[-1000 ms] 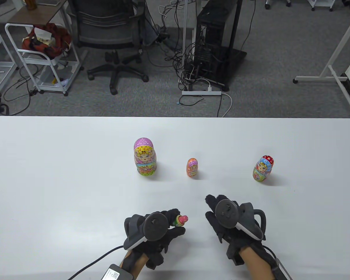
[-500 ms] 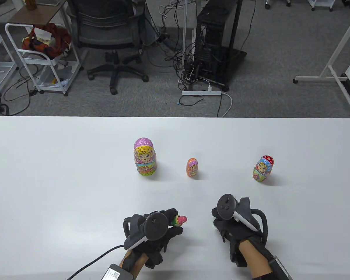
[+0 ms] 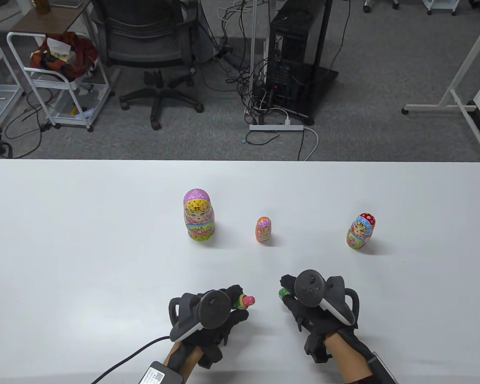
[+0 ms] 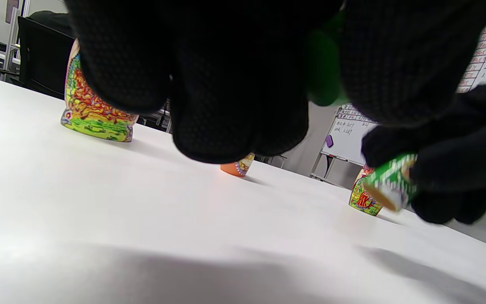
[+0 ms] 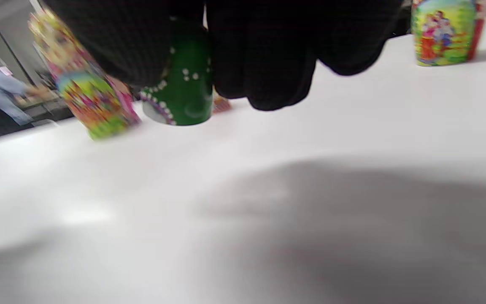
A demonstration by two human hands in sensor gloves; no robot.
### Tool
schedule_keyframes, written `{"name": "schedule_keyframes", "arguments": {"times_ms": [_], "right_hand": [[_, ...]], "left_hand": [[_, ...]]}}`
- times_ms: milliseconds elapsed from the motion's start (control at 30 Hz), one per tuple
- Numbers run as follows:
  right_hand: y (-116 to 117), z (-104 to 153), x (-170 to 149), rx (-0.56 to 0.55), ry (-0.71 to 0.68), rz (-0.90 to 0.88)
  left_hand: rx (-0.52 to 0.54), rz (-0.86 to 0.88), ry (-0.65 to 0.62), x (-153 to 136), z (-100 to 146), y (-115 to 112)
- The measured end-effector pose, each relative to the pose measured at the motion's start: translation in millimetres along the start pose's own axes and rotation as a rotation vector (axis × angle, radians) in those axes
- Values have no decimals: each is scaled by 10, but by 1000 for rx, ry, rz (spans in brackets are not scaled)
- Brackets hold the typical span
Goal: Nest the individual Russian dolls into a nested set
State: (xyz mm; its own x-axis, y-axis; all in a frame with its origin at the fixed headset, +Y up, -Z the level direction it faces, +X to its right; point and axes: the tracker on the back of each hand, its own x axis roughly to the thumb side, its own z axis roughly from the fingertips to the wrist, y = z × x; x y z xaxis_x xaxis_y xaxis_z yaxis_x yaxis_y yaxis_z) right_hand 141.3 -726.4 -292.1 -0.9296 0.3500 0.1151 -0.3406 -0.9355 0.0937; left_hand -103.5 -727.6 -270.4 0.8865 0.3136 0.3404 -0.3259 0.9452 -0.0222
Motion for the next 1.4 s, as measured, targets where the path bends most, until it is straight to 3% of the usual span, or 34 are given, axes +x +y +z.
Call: {"name": "schedule_keyframes", "arguments": {"times_ms": [200, 333, 1400], "right_hand": [[-95, 134, 237, -71, -277, -261], [-85, 192, 343, -97, -338, -235], [-30, 230, 451, -76, -392, -196]], "left_hand": [[1, 9, -1, -5, -1, -6], [2, 13, -1, -5, 0, -4], [-1, 35, -43, 46, 10, -17]]}}
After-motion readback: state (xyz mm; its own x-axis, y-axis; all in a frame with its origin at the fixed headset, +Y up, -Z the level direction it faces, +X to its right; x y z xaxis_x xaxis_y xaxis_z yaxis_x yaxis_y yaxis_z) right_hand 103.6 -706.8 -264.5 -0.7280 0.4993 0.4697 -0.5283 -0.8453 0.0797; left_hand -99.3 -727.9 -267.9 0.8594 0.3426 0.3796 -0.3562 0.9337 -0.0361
